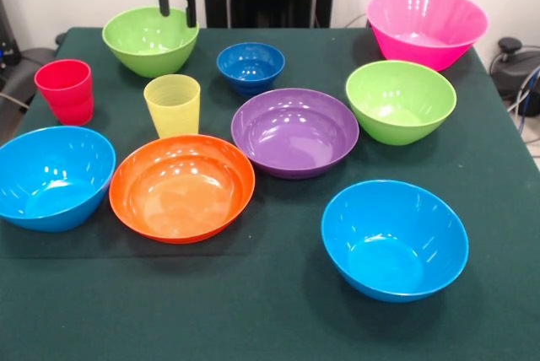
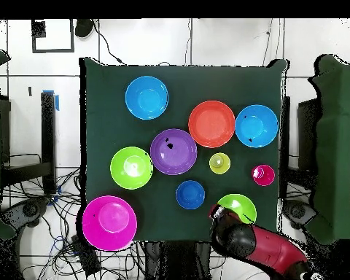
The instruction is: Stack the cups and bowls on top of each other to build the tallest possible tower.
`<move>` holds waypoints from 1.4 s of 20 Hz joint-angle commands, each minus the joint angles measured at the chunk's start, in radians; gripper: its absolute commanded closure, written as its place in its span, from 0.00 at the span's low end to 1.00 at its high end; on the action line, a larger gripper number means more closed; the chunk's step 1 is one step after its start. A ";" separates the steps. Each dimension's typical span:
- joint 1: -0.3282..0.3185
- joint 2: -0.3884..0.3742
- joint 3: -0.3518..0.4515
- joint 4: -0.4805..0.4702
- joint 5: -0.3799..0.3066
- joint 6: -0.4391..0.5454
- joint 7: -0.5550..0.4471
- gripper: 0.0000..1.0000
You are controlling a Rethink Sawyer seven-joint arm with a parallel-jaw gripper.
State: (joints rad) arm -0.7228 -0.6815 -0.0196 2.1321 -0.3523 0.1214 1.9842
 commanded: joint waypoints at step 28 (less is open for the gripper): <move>0.103 0.083 0.054 -0.145 0.124 0.053 0.109 0.00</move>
State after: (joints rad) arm -0.6687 -0.6448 -0.0180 2.0833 -0.2773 0.1214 1.9842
